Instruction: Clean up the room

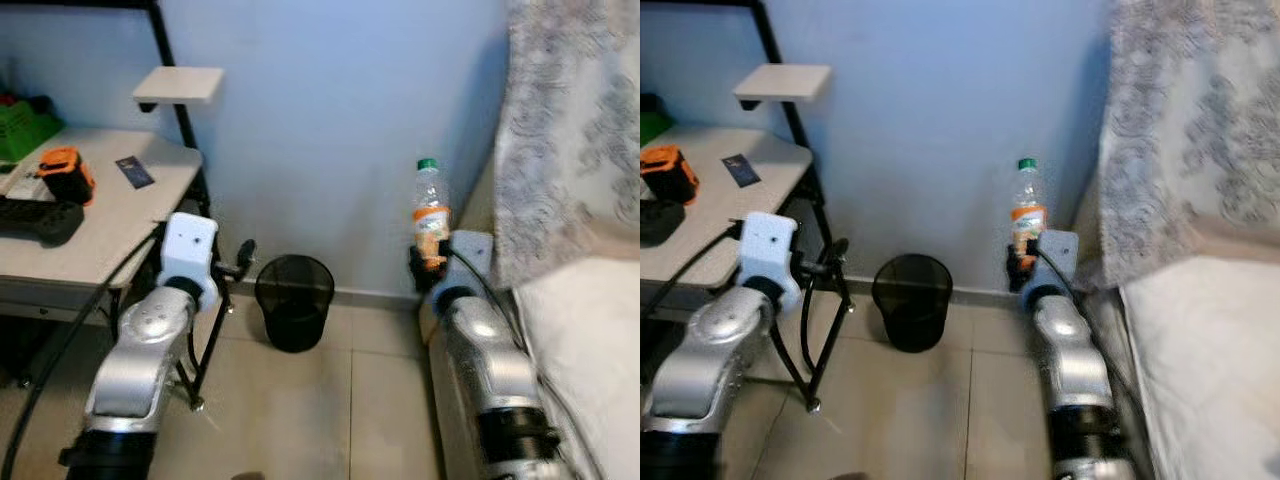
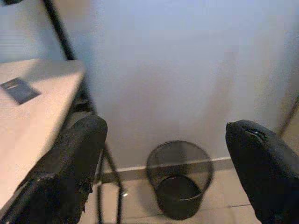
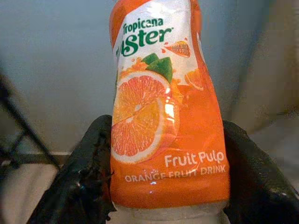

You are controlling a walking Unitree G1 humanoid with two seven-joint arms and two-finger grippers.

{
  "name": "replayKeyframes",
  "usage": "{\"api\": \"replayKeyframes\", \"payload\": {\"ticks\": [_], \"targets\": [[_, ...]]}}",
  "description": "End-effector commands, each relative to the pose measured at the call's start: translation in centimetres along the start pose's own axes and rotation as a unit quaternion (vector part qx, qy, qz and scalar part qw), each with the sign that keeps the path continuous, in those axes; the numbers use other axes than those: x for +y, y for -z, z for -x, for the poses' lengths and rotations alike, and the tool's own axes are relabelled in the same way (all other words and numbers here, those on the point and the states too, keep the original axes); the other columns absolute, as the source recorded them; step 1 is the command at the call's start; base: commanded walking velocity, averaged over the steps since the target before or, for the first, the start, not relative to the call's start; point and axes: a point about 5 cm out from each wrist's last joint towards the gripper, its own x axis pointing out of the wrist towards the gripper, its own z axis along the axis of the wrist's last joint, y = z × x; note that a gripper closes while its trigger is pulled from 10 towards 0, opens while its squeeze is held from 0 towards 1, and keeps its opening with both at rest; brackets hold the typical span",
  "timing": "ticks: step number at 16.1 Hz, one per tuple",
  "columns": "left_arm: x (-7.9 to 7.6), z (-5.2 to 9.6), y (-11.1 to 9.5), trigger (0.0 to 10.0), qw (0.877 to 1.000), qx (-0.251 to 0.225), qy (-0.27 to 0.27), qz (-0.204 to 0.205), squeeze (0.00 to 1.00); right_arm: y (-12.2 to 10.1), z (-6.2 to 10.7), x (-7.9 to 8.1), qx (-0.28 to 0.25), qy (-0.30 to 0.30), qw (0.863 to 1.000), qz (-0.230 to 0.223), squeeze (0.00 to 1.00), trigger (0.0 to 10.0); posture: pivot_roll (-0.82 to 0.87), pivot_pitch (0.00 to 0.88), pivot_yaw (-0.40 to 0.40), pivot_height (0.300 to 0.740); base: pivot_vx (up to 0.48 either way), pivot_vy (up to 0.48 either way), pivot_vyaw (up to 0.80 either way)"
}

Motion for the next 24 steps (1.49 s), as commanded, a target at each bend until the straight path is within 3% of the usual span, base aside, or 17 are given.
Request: {"api": "replayKeyframes", "payload": {"ticks": [1, 24], "targets": [[-0.28, -0.12, -0.48, 10.0, 1.0, -0.009, 0.007, -0.002, 0.0, -0.29, -0.03, -0.22, -0.006, 0.004, 1.0, 0.005, 0.0, 10.0, -0.01, 0.0, -0.004, 0.74, 0.304, 0.0, 0.0], [-0.28, -0.18, -0.59, 10.0, 1.0, -0.009, 0.01, -0.004, 0.0, -0.25, -0.18, -0.31, -0.003, 0.008, 1.0, -0.002, 0.0, 10.0, -0.01, 0.0, -0.003, 0.74, 0.302, 0.0, 0.0]]}}
